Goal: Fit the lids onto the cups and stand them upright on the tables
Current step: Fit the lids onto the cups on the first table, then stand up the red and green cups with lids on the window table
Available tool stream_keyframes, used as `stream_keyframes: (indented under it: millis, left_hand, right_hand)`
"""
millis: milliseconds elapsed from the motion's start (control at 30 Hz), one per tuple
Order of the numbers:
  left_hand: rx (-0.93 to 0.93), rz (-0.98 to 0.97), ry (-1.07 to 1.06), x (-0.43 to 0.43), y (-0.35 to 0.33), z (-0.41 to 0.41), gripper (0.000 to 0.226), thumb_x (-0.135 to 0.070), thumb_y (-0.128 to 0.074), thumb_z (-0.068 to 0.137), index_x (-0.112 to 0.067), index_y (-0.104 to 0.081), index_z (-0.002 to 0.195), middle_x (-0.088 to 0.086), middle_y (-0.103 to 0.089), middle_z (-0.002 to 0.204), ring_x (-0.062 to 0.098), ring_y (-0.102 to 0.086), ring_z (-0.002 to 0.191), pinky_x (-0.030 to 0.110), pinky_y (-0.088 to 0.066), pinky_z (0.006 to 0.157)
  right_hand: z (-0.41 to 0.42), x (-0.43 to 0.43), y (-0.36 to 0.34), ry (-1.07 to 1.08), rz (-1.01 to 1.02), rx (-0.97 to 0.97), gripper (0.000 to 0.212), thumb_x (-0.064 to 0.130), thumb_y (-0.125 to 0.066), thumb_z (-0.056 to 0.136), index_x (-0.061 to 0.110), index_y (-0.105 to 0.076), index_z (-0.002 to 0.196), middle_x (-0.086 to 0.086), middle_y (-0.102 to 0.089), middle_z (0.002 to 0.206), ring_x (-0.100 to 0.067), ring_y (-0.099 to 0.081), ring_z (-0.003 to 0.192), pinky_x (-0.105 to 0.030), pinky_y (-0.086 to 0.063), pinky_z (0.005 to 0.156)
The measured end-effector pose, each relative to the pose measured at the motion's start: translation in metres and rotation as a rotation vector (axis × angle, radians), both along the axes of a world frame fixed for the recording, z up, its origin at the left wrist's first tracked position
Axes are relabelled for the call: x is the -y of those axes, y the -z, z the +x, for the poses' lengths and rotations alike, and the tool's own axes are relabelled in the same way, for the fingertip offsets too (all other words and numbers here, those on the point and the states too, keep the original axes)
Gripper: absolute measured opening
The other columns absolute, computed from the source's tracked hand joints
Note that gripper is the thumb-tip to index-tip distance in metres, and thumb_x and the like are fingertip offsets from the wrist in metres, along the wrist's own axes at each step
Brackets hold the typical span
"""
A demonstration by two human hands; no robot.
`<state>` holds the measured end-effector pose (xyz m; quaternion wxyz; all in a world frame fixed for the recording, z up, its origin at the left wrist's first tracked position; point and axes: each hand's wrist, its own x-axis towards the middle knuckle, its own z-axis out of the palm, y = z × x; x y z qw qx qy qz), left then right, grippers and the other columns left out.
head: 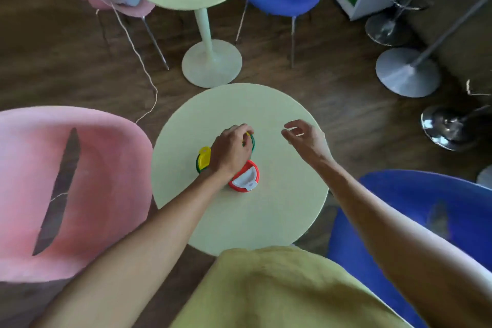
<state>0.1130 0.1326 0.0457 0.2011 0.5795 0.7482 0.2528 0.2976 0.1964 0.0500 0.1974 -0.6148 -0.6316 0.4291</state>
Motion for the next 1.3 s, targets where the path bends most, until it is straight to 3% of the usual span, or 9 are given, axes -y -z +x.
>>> stream_keyframes:
  millis: [100, 200, 400, 600, 833, 900, 1000, 1167, 1300]
  left_hand:
    - [-0.006, -0.031, 0.237, 0.001, -0.01, 0.029, 0.025, -0.011, -0.054, 0.087, -0.016, -0.069, 0.106, 0.007, -0.071, 0.099, 0.028, -0.065, 0.092, 0.035, -0.05, 0.077]
    - [-0.01, -0.08, 0.437, 0.012, -0.018, 0.065, 0.028, -0.012, -0.054, 0.086, -0.019, -0.069, 0.108, 0.007, -0.072, 0.103, 0.03, -0.065, 0.096, 0.036, -0.051, 0.081]
    - [-0.093, -0.108, 0.781, 0.046, -0.04, 0.161, 0.024, -0.02, -0.052, 0.089, -0.025, -0.067, 0.108, 0.003, -0.072, 0.105, 0.031, -0.065, 0.098, 0.036, -0.05, 0.081]
    - [-0.11, -0.091, 1.111, 0.088, -0.07, 0.28, 0.025, -0.022, -0.05, 0.09, -0.027, -0.065, 0.109, -0.005, -0.072, 0.099, 0.021, -0.064, 0.094, 0.028, -0.041, 0.072]
    - [-0.101, -0.018, 1.39, 0.169, -0.104, 0.443, 0.019, -0.025, -0.052, 0.089, -0.028, -0.065, 0.102, -0.005, -0.071, 0.096, 0.022, -0.065, 0.092, 0.031, -0.045, 0.072]
    - [-0.092, -0.01, 1.427, 0.191, -0.109, 0.485, 0.02, -0.025, -0.052, 0.087, -0.029, -0.066, 0.101, -0.005, -0.071, 0.096, 0.025, -0.065, 0.092, 0.033, -0.05, 0.077]
    - [-0.098, 0.003, 1.475, 0.239, -0.115, 0.561, 0.021, -0.025, -0.051, 0.087, -0.03, -0.066, 0.101, -0.003, -0.072, 0.097, 0.027, -0.065, 0.092, 0.034, -0.049, 0.076]
    - [-0.063, 0.027, 1.445, 0.292, -0.129, 0.682, 0.017, -0.03, -0.052, 0.084, -0.029, -0.066, 0.095, -0.004, -0.073, 0.092, 0.024, -0.067, 0.09, 0.036, -0.053, 0.079]
    - [-0.062, 0.059, 1.409, 0.307, -0.15, 0.775, 0.017, -0.032, -0.055, 0.084, -0.03, -0.068, 0.095, -0.002, -0.073, 0.095, 0.025, -0.067, 0.095, 0.035, -0.052, 0.079]
  right_hand:
    - [0.035, 0.04, -0.006, 0.208, 0.003, 0.004, 0.021, 0.034, -0.066, 0.084, 0.024, -0.071, 0.102, 0.0, -0.073, 0.091, -0.018, -0.07, 0.081, -0.026, -0.053, 0.069]
    - [0.07, 0.095, -0.016, 0.4, 0.003, -0.006, 0.021, 0.032, -0.065, 0.085, 0.022, -0.072, 0.102, 0.002, -0.073, 0.089, -0.015, -0.068, 0.084, -0.018, -0.047, 0.063]
    - [0.144, 0.201, -0.036, 0.756, 0.005, -0.061, 0.009, 0.031, -0.062, 0.084, 0.027, -0.07, 0.087, 0.009, -0.071, 0.08, -0.006, -0.067, 0.076, -0.021, -0.043, 0.057]
    - [0.227, 0.289, -0.063, 1.071, 0.076, -0.068, 0.012, 0.028, -0.062, 0.086, 0.023, -0.07, 0.091, 0.004, -0.073, 0.084, -0.012, -0.07, 0.081, -0.023, -0.045, 0.063]
    - [0.345, 0.385, -0.085, 1.356, 0.174, -0.058, 0.01, 0.022, -0.065, 0.085, 0.019, -0.072, 0.091, -0.002, -0.074, 0.079, -0.017, -0.07, 0.076, -0.027, -0.052, 0.071]
    - [0.378, 0.408, -0.089, 1.388, 0.193, -0.048, 0.01, 0.021, -0.066, 0.084, 0.018, -0.073, 0.091, -0.002, -0.074, 0.08, -0.016, -0.071, 0.075, -0.03, -0.052, 0.077]
    - [0.448, 0.452, -0.097, 1.428, 0.221, -0.018, 0.01, 0.023, -0.067, 0.084, 0.021, -0.074, 0.091, 0.001, -0.074, 0.078, -0.014, -0.07, 0.074, -0.026, -0.05, 0.07]
    - [0.572, 0.503, -0.122, 1.395, 0.263, 0.027, 0.012, 0.025, -0.067, 0.085, 0.02, -0.073, 0.094, 0.0, -0.074, 0.078, -0.012, -0.067, 0.074, -0.005, -0.043, 0.058]
    - [0.668, 0.515, -0.146, 1.327, 0.269, 0.062, 0.014, 0.028, -0.067, 0.085, 0.021, -0.073, 0.095, 0.001, -0.073, 0.084, -0.014, -0.068, 0.083, -0.022, -0.046, 0.07]
